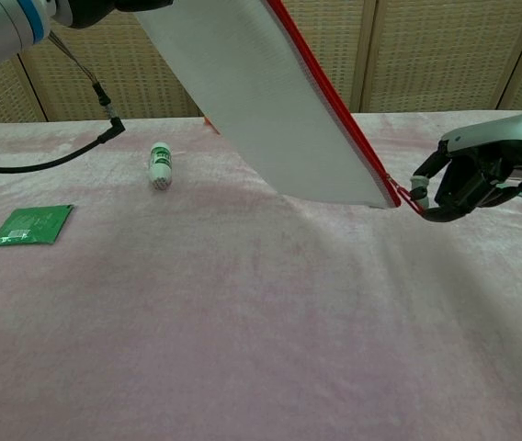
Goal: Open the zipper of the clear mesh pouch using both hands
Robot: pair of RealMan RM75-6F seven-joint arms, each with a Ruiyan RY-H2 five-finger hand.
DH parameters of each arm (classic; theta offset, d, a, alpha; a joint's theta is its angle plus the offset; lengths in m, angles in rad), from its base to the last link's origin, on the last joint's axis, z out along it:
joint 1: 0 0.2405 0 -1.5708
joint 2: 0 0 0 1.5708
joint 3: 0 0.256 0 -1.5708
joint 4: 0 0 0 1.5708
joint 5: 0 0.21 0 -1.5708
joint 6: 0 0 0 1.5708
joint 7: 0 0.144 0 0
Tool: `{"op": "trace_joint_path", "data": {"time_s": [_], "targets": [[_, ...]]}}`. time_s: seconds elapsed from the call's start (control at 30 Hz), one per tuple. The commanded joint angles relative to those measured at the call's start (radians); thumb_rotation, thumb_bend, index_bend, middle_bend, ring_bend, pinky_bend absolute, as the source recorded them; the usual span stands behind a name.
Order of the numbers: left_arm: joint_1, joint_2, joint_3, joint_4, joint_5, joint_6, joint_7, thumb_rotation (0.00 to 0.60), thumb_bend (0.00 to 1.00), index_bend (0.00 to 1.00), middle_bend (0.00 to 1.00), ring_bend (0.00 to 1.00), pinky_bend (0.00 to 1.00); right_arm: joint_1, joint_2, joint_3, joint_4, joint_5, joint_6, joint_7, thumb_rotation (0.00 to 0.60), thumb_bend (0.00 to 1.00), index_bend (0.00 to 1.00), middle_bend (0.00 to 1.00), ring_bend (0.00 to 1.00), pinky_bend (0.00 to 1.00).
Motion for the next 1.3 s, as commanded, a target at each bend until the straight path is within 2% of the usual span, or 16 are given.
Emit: {"op": "trace_joint_path", "data": {"time_s": [0.03,0.37,0.6,0.63,0.67,0.7,0.73,0.77,0.8,0.87,0.93,1.13,1.2,1.23,1.27,1.3], "targets": [[0.002,0.003,0.000,0.000,0.000,0.001,0.001,0.600,0.79,0.88,1.00,0.89,1.00,0.007,0.006,-0.018,0.007,0.017,-0.007,-0.020,0.600,1.00,0.84,0.98,0.95,1.00],[0.002,0.007,-0.005,0.008,-0.011,0.000,0.009,0.600,0.79,0.88,1.00,0.89,1.00,0.073,0.035,-0.101,0.018,0.134,-0.040,-0.118,0.600,1.00,0.84,0.98,0.95,1.00],[0.009,0.004,0.002,0.006,-0.013,0.002,0.008,0.600,0.79,0.88,1.00,0.89,1.00,0.090,0.035,-0.115,0.017,0.178,-0.027,-0.130,0.600,1.00,0.84,0.98,0.95,1.00],[0.010,0.002,0.004,0.007,-0.011,0.005,0.010,0.600,0.78,0.87,1.00,0.89,1.00,0.089,0.035,-0.114,0.017,0.178,-0.025,-0.128,0.600,1.00,0.84,0.98,0.95,1.00],[0.011,0.000,0.006,0.009,-0.008,0.007,0.011,0.600,0.70,0.83,1.00,0.89,1.00,0.087,0.034,-0.111,0.016,0.177,-0.022,-0.125,0.600,0.99,0.81,0.98,0.95,1.00],[0.011,-0.001,0.010,0.012,-0.003,0.008,0.014,0.600,0.53,0.70,1.00,0.89,1.00,0.082,0.033,-0.105,0.016,0.168,-0.014,-0.119,0.600,0.90,0.74,0.98,0.95,1.00],[0.011,0.005,0.023,0.017,0.010,0.001,0.023,0.600,0.34,0.52,1.00,0.89,1.00,0.071,0.032,-0.098,0.017,0.145,0.000,-0.112,0.600,0.79,0.65,0.98,0.95,1.00],[0.008,0.016,0.029,0.022,0.024,-0.005,0.035,0.600,0.16,0.32,1.00,0.89,1.00,0.056,0.031,-0.093,0.017,0.112,0.017,-0.107,0.600,0.55,0.47,0.98,0.95,1.00],[0.005,0.024,0.029,0.025,0.027,-0.012,0.044,0.600,0.04,0.13,1.00,0.89,1.00,0.046,0.030,-0.090,0.018,0.088,0.028,-0.104,0.600,0.29,0.29,0.98,0.95,1.00],[0.012,0.044,0.044,0.030,0.044,-0.001,0.102,0.600,0.00,0.00,0.99,0.89,1.00,0.020,0.034,-0.090,0.017,0.009,0.082,-0.119,0.600,0.04,0.08,0.97,0.95,1.00],[0.026,0.066,0.054,0.023,0.051,0.014,0.152,0.600,0.00,0.00,0.98,0.89,1.00,-0.005,0.040,-0.094,0.011,-0.061,0.132,-0.132,0.600,0.00,0.01,0.97,0.95,1.00],[0.084,0.149,0.072,0.000,0.054,0.083,0.321,0.600,0.00,0.00,0.96,0.87,1.00,-0.091,0.074,-0.100,-0.004,-0.233,0.259,-0.130,0.600,0.00,0.00,0.96,0.95,1.00],[0.109,0.181,0.079,0.003,0.053,0.110,0.386,0.600,0.00,0.00,0.92,0.84,0.98,-0.127,0.085,-0.104,0.001,-0.297,0.314,-0.128,0.600,0.00,0.00,0.94,0.94,1.00],[0.126,0.200,0.089,0.006,0.056,0.124,0.424,0.600,0.00,0.00,0.90,0.81,0.96,-0.151,0.085,-0.107,0.014,-0.345,0.358,-0.130,0.600,0.00,0.00,0.92,0.93,1.00],[0.144,0.220,0.102,0.014,0.060,0.139,0.470,0.600,0.00,0.00,0.81,0.73,0.88,-0.179,0.082,-0.111,0.038,-0.401,0.418,-0.135,0.600,0.00,0.00,0.89,0.89,0.99],[0.155,0.234,0.113,0.012,0.063,0.143,0.497,0.600,0.00,0.00,0.65,0.58,0.73,-0.202,0.075,-0.114,0.055,-0.441,0.462,-0.132,0.600,0.00,0.00,0.84,0.84,0.96]]}}
